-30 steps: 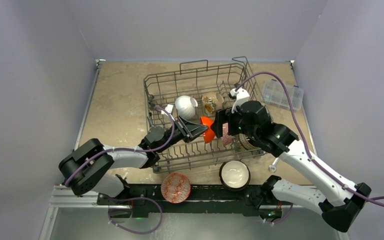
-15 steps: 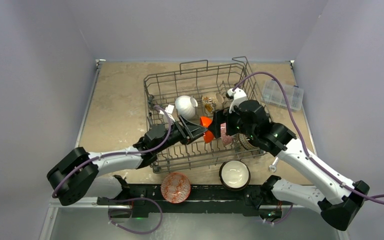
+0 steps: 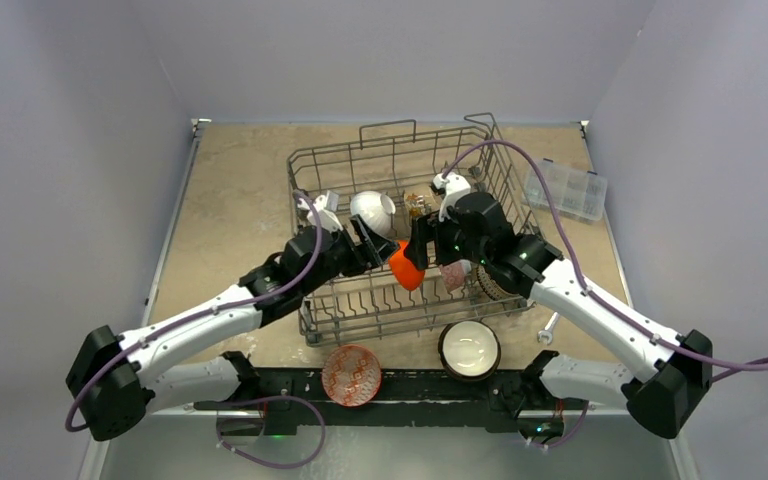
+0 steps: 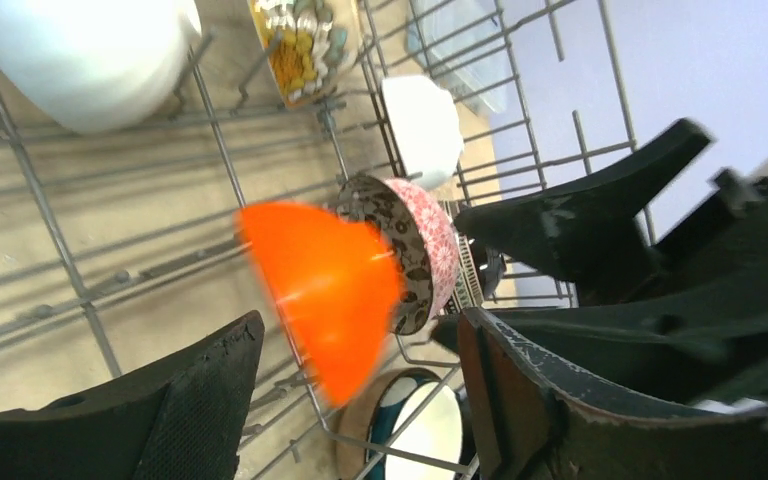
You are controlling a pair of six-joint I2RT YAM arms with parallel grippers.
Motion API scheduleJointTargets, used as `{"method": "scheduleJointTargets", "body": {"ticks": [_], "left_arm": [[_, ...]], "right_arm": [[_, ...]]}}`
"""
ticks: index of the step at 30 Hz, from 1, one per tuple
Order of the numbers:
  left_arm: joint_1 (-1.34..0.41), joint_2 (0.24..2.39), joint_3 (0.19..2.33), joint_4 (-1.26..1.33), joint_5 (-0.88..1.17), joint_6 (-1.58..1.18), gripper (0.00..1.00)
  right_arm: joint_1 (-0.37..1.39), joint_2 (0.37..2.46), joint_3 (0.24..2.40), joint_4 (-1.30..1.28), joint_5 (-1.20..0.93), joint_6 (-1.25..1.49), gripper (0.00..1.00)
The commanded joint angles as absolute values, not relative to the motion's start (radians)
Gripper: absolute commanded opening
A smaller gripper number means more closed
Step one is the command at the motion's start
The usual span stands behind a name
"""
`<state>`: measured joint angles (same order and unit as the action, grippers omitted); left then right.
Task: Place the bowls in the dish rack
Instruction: Place the bowl in the dish rack, then adjust the dish rack at the center of the board.
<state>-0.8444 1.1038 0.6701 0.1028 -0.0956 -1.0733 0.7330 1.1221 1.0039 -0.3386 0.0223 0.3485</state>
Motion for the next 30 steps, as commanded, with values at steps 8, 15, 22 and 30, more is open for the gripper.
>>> {"method": "scheduleJointTargets", "body": {"ticks": [8, 15, 22, 30], "left_arm": [[-0.846, 1.002, 0.846, -0.229, -0.298, -0.852, 0.73], [-0.846, 1.033, 0.848, -0.234, -0.25, -0.844, 0.73], [-0.82, 1.045, 0.836, -0.206, -0.163, -0.859, 0.76], [-0.686, 0.991, 0.824, -0.228, -0.025, -0.861, 0.8]], "right_arm": [[0.737, 1.185, 0.982, -0.293, -0.044, 0.308, 0.75], [0.737, 1.193, 0.968, -0.265, -0.059, 0.29, 0.7], [0.759, 1.223, 0.982, -0.256, -0.041, 0.256, 0.75], [0.86, 1.306, 1.022, -0.287, 0.121, 0.239, 0.81]]}}
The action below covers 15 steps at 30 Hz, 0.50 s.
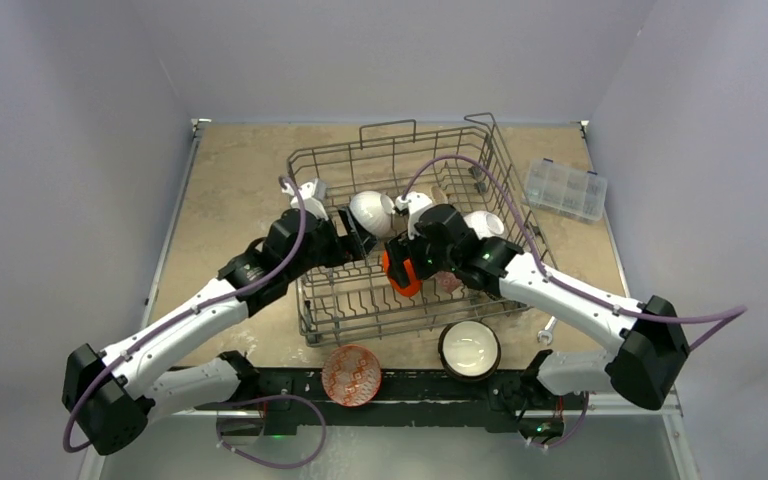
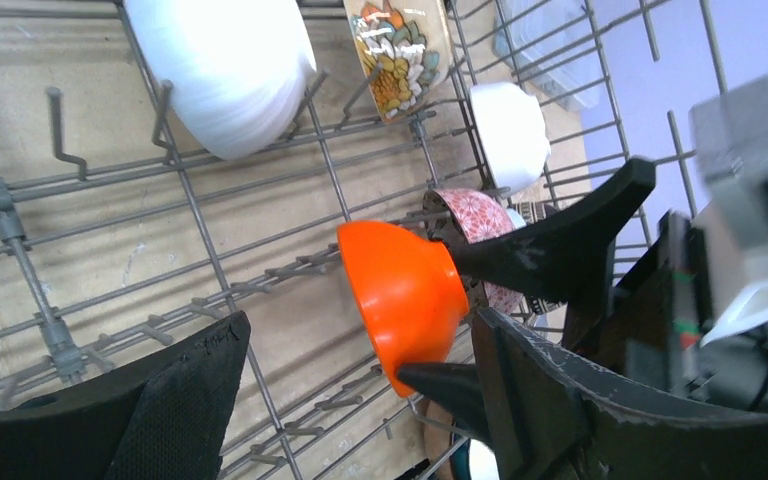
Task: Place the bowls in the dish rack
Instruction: Adjust the dish rack at the center of the board.
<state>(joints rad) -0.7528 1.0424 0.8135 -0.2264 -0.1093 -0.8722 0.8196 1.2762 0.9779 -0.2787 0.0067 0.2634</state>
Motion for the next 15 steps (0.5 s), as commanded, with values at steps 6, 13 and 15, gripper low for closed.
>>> {"method": "scheduleJointTargets", "body": {"ticks": [6, 13, 15], "left_arm": [[-0.587, 0.957, 0.923, -0.428, -0.077, -0.742, 0.81], [-0.564, 0.954, 1.053, -0.664, -0.308, -0.625, 0.87], [-0.561, 0.962, 1.066, -0.708, -0.355, -0.616, 0.88]], "right_arm": [[0.87, 1.351, 1.027, -0.323, 0.23, 0.264, 0.74], [0.87, 1.372, 1.039, -0.399, 0.321, 0.329, 0.64], [0.87, 1.367, 1.038, -0.432, 0.321, 0.352, 0.61]]}}
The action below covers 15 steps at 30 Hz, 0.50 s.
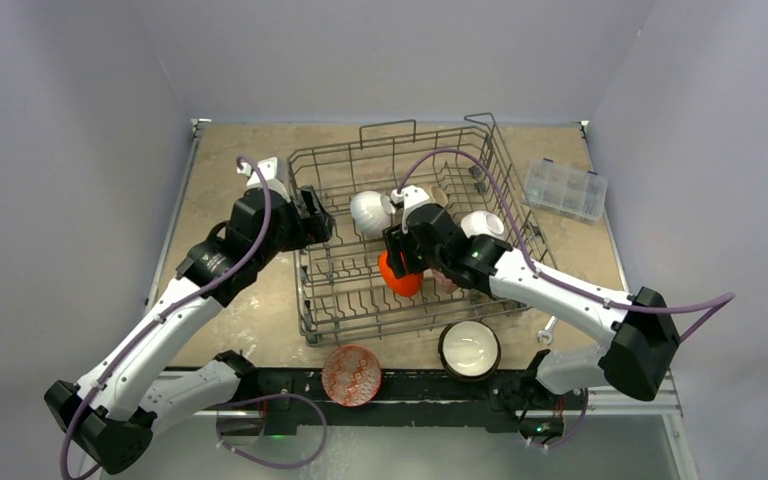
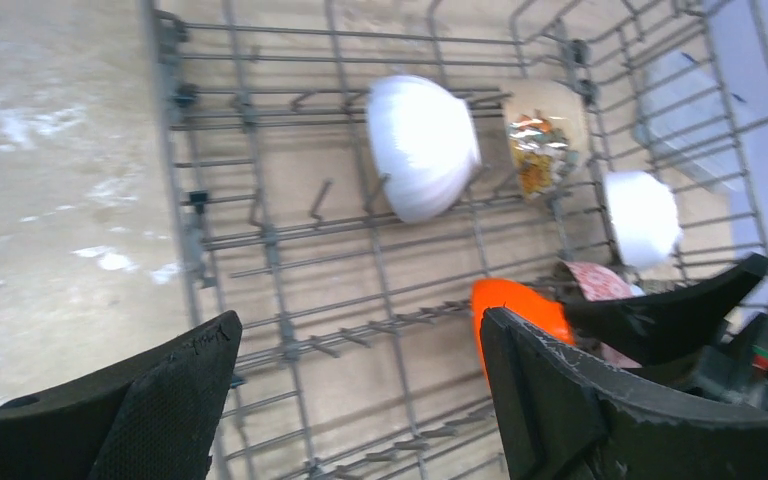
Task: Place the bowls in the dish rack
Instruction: Adjust the dish rack at the center of the board.
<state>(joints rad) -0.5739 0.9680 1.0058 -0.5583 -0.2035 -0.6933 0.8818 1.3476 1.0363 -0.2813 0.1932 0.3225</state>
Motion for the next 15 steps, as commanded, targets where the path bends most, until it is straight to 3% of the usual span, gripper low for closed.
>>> {"method": "scheduleJointTargets", "body": {"ticks": [1, 6, 12, 15], "left_arm": [[-0.559, 0.963, 1.066, -0.722, -0.365, -0.613, 0.88], [-0.538, 0.976, 1.025, -0.71, -0.31, -0.605, 0.88], [-0.464, 0.998, 0.971, -0.653, -0.179, -0.597, 0.81], [-0.414, 1.018, 0.943, -0.631, -0.106, -0.582, 0.77]], "right_arm": [[0.869, 1.358, 1.032, -0.439, 0.331, 0.359, 0.6], [0.868, 1.335, 1.007, -0.47, 0.346, 0.403, 0.56], [0.86, 1.317, 0.983, -0.509, 0.379, 0.433, 0.48], [0.856, 1.317, 0.982, -0.536, 0.408, 0.448, 0.35]]}}
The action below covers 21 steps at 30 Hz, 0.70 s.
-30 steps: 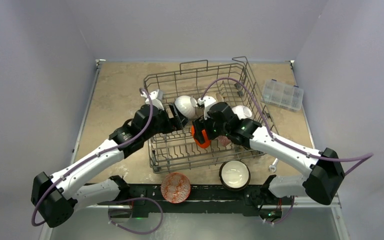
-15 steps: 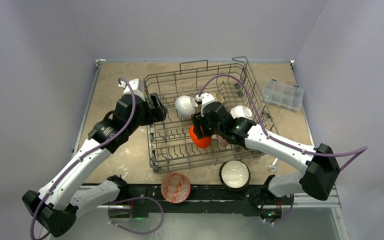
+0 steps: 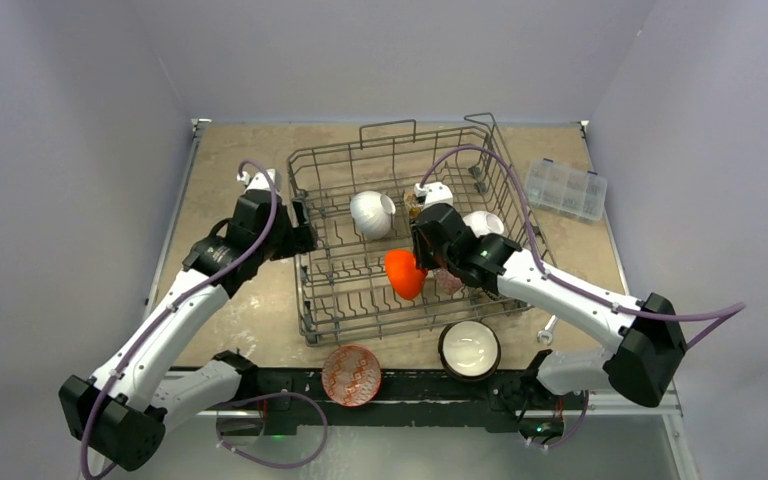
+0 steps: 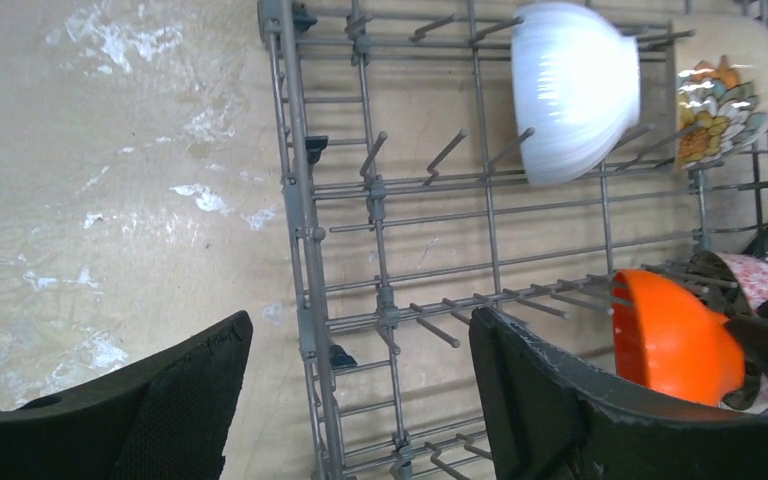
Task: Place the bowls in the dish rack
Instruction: Adjust the dish rack at the center of the board.
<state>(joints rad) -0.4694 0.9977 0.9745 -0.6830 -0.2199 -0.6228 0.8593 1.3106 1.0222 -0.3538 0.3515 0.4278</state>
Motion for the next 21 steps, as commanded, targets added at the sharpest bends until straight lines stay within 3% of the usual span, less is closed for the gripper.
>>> {"method": "scheduleJointTargets", "body": {"ticks": [1, 6, 12, 15, 20, 21], "left_arm": [[-0.399, 1.021, 0.93, -0.615, -0.077, -0.581, 0.75], [-0.355, 1.035, 0.888, -0.55, 0.014, -0.587, 0.63], [-0.338, 1.067, 0.87, -0.498, 0.044, -0.589, 0.44], [-0.321, 1.087, 0.86, -0.459, 0.054, -0.595, 0.31], [-0.272, 1.136, 0.864, -0.389, 0.088, -0.61, 0.0], [-0.259, 1.146, 0.866, -0.377, 0.093, -0.615, 0.0]], "right_arm": [[0.856, 1.318, 0.983, -0.535, 0.406, 0.445, 0.32], [0.854, 1.331, 1.004, -0.555, 0.433, 0.447, 0.32], [0.856, 1.288, 1.046, -0.509, 0.383, 0.403, 0.41], [0.856, 1.275, 1.062, -0.474, 0.335, 0.366, 0.47], [0.854, 1.266, 1.062, -0.446, 0.269, 0.373, 0.51], [0.853, 1.269, 1.067, -0.444, 0.265, 0.375, 0.51]]}}
